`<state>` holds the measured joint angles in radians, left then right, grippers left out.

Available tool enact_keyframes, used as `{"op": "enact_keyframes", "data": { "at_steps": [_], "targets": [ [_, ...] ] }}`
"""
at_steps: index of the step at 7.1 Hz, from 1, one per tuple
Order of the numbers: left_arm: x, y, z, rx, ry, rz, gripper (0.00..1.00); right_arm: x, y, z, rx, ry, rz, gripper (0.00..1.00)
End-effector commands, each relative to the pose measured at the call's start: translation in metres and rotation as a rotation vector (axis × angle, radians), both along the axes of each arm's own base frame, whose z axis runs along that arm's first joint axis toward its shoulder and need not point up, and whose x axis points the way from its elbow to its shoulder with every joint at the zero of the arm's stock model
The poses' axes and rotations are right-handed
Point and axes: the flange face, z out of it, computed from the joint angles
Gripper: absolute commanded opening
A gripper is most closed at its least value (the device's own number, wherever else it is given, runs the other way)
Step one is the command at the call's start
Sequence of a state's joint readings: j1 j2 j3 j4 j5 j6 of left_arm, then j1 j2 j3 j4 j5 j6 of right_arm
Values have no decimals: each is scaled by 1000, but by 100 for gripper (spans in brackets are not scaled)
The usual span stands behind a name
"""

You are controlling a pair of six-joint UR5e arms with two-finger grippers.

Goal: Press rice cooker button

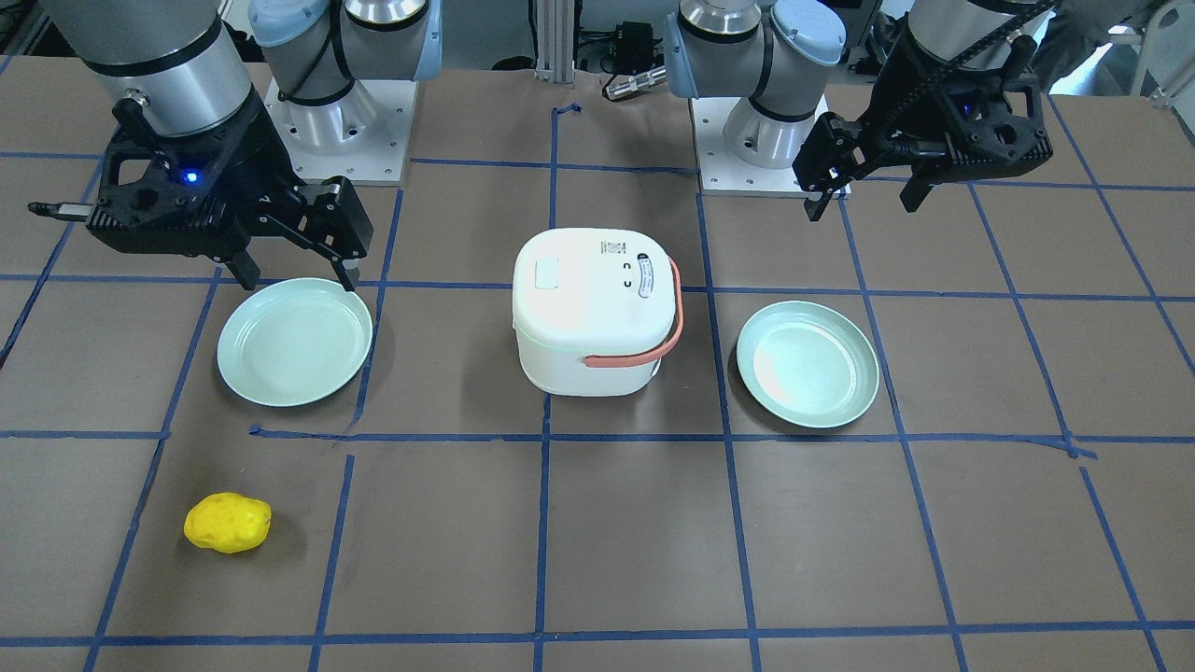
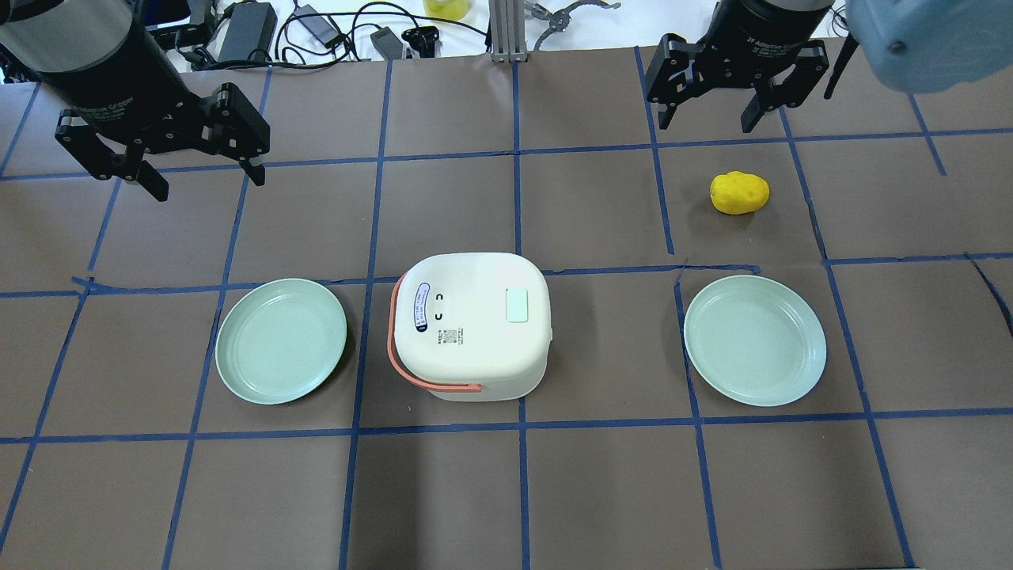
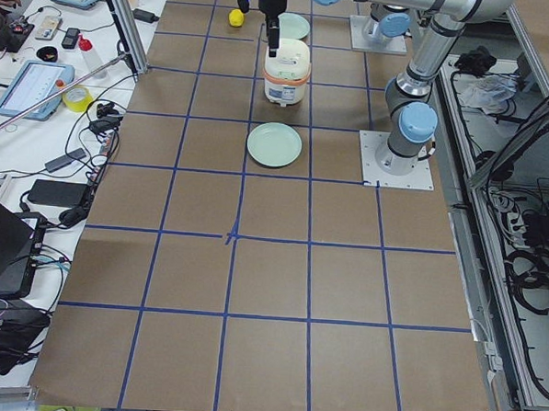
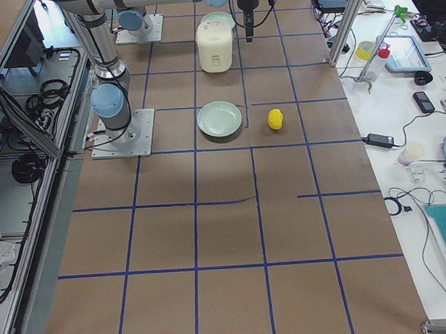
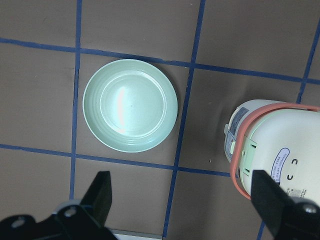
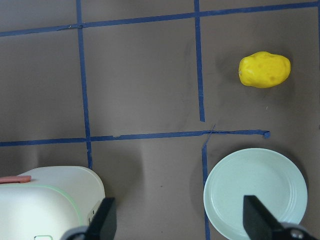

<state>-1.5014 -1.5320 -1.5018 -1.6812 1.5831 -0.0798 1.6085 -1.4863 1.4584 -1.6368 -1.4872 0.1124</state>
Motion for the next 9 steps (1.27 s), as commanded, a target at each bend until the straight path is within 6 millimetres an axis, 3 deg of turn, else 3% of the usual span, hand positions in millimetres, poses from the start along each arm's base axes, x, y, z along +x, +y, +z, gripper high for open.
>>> {"op": "enact_keyframes", "data": {
  "at_steps": [1, 2, 3, 4, 5, 7, 9],
  "targets": [
    [0, 0, 0, 0, 0, 0, 100, 18, 16, 4, 52, -16, -86, 81],
    [0, 0, 0, 0, 0, 0, 100, 53, 29, 0, 73, -7, -46, 53],
    [0, 0, 0, -1, 0, 0, 100, 83, 39, -5, 82, 11, -56, 38],
    [0, 0, 0, 0, 0, 0, 100, 101, 50, -6, 79, 38, -51, 12],
    [0, 0, 0, 0, 0, 0, 100, 121, 60, -6, 80, 33, -69, 0],
    [0, 0, 0, -1, 0, 0, 100, 159, 74, -17, 87, 43, -49, 0],
    [0, 0, 0, -1, 0, 0, 100, 181, 73, -45, 134, 65, -16, 0]
  ]
}}
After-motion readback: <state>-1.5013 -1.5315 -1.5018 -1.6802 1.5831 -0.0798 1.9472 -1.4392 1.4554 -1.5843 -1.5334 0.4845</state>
